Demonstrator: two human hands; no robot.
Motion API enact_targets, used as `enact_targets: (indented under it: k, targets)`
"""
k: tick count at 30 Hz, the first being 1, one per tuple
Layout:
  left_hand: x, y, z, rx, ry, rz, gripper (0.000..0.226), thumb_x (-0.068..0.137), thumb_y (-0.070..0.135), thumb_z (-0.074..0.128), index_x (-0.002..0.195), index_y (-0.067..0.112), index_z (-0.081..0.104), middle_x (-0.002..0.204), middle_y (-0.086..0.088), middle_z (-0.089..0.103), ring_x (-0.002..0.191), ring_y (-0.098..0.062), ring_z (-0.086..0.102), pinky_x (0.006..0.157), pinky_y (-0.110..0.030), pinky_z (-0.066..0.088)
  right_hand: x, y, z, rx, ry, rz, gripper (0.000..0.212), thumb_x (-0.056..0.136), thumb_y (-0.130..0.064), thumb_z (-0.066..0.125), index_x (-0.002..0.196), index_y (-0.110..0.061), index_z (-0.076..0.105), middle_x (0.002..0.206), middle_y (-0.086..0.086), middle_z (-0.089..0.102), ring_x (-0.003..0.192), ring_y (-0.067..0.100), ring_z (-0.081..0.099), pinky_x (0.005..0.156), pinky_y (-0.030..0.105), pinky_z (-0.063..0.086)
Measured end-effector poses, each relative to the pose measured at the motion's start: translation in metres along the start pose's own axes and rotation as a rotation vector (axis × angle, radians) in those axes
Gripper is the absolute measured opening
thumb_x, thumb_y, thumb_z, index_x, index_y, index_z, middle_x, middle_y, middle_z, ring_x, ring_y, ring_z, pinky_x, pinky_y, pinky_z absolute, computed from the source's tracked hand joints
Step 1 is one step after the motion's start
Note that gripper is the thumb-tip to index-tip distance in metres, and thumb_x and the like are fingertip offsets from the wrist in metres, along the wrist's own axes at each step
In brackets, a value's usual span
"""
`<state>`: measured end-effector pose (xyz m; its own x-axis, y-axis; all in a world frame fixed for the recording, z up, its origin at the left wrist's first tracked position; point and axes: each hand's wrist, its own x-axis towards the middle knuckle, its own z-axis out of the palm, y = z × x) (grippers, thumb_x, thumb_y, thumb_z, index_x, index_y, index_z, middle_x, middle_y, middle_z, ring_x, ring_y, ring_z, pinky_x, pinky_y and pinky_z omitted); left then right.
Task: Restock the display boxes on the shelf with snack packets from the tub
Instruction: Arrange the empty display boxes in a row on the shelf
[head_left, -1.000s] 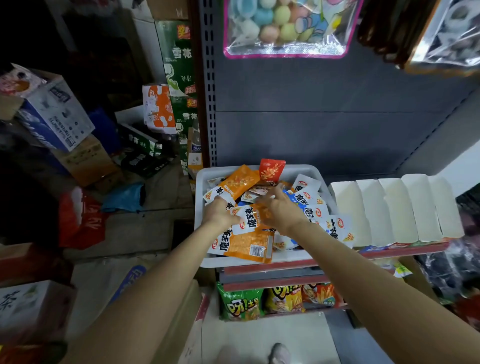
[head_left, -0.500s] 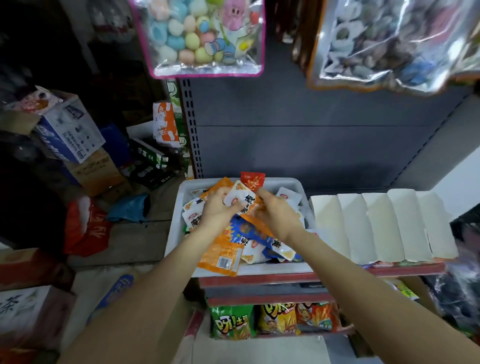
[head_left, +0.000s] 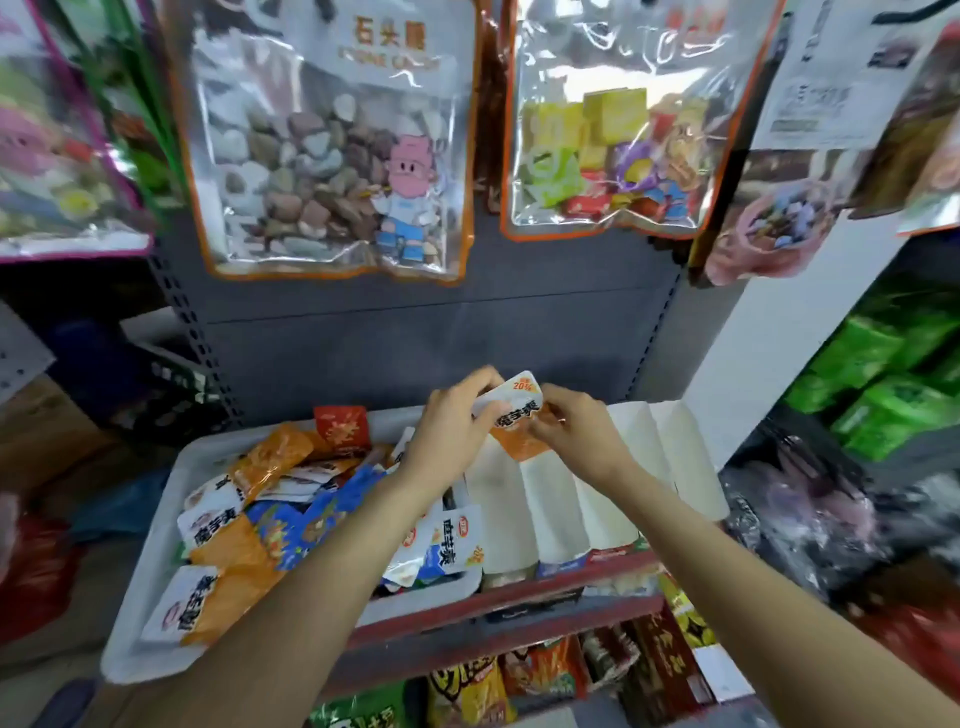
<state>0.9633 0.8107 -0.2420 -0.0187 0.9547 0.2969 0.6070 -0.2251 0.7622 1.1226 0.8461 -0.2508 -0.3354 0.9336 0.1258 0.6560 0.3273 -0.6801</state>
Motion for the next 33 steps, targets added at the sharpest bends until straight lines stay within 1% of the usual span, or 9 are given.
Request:
enact_targets:
  k: [2, 4, 8, 11, 15, 22, 25, 29, 33]
  targets:
    - [0.011, 0.013, 0.017, -0.051, -0.029, 0.038, 0.012, 0.089, 0.016, 0.059, 0.082, 0.024, 0.054, 0.069, 0.012, 0.060, 0.065, -0.006, 0.056, 0.055, -0.016, 0.040, -0.006, 0.016, -0.017, 0.074, 0.034, 0.006, 0.011, 0.084, -0.011, 0.063, 0.089, -0.021, 0.065, 0.082, -0.001, 0.068, 0.076, 0.021, 0.060, 0.071, 0.032, 0.048]
    - [0.022, 0.023, 0.034, -0.133, -0.025, 0.031, 0.008, 0.087, 0.016, 0.064, 0.086, 0.021, 0.058, 0.079, 0.009, 0.066, 0.071, -0.006, 0.061, 0.061, -0.023, 0.048, -0.010, 0.031, -0.035, 0.113, 0.067, 0.018, 0.021, 0.084, -0.008, 0.064, 0.087, -0.029, 0.064, 0.081, -0.001, 0.068, 0.074, 0.018, 0.060, 0.071, 0.033, 0.048]
    - [0.039, 0.044, 0.074, -0.216, -0.069, 0.014, 0.007, 0.086, 0.015, 0.065, 0.085, 0.017, 0.058, 0.081, 0.005, 0.068, 0.075, -0.012, 0.066, 0.067, -0.034, 0.053, -0.017, 0.066, -0.068, 0.127, 0.116, 0.083, 0.021, 0.085, -0.008, 0.064, 0.087, -0.029, 0.063, 0.073, -0.016, 0.063, 0.065, -0.008, 0.057, 0.062, 0.008, 0.041]
    - [0.053, 0.058, 0.107, -0.235, -0.096, 0.017, 0.005, 0.087, 0.015, 0.064, 0.084, 0.015, 0.061, 0.082, 0.000, 0.070, 0.077, -0.017, 0.067, 0.069, -0.044, 0.056, -0.016, 0.100, -0.088, 0.167, 0.173, 0.122, 0.018, 0.084, -0.011, 0.065, 0.091, -0.027, 0.064, 0.081, -0.011, 0.067, 0.074, 0.005, 0.060, 0.071, 0.024, 0.049]
    - [0.078, 0.076, 0.157, -0.283, -0.104, -0.024, 0.006, 0.087, 0.016, 0.065, 0.084, 0.018, 0.060, 0.083, 0.001, 0.070, 0.075, -0.014, 0.066, 0.069, -0.039, 0.056, -0.008, 0.146, -0.122, 0.221, 0.177, 0.149, 0.010, 0.081, -0.010, 0.068, 0.091, -0.013, 0.068, 0.086, 0.010, 0.070, 0.083, 0.031, 0.065, 0.078, 0.048, 0.052]
    - [0.107, 0.069, 0.238, -0.151, -0.093, -0.172, 0.022, 0.089, 0.017, 0.063, 0.110, 0.011, 0.058, 0.102, 0.004, 0.062, 0.096, -0.012, 0.060, 0.081, -0.017, 0.044, 0.012, 0.215, -0.159, 0.369, 0.128, 0.218, 0.025, 0.084, -0.005, 0.065, 0.081, -0.029, 0.066, 0.083, 0.000, 0.071, 0.083, 0.026, 0.069, 0.081, 0.051, 0.055]
    - [0.115, 0.049, 0.252, 0.088, -0.125, -0.195, 0.032, 0.092, 0.012, 0.054, 0.124, 0.010, 0.054, 0.126, -0.001, 0.059, 0.116, -0.017, 0.054, 0.097, -0.024, 0.041, 0.022, 0.235, -0.158, 0.415, 0.128, 0.231, 0.030, 0.083, -0.002, 0.065, 0.078, -0.032, 0.065, 0.084, -0.006, 0.069, 0.088, 0.027, 0.068, 0.082, 0.052, 0.055]
    - [0.122, 0.028, 0.260, 0.318, -0.213, -0.188, 0.036, 0.093, 0.018, 0.048, 0.130, 0.020, 0.052, 0.133, 0.001, 0.054, 0.121, -0.022, 0.048, 0.099, -0.038, 0.042, 0.032, 0.248, -0.146, 0.510, 0.099, 0.154, 0.042, 0.083, 0.003, 0.062, 0.095, -0.037, 0.060, 0.093, -0.005, 0.068, 0.092, 0.025, 0.066, 0.076, 0.046, 0.058]
    - [0.120, 0.017, 0.264, 0.373, -0.263, -0.099, 0.028, 0.093, 0.021, 0.050, 0.118, 0.018, 0.062, 0.119, -0.002, 0.061, 0.110, -0.024, 0.055, 0.089, -0.037, 0.046, 0.040, 0.256, -0.131, 0.527, 0.027, 0.041, 0.046, 0.078, 0.014, 0.059, 0.090, -0.030, 0.065, 0.088, -0.013, 0.071, 0.080, 0.006, 0.068, 0.067, 0.022, 0.054]
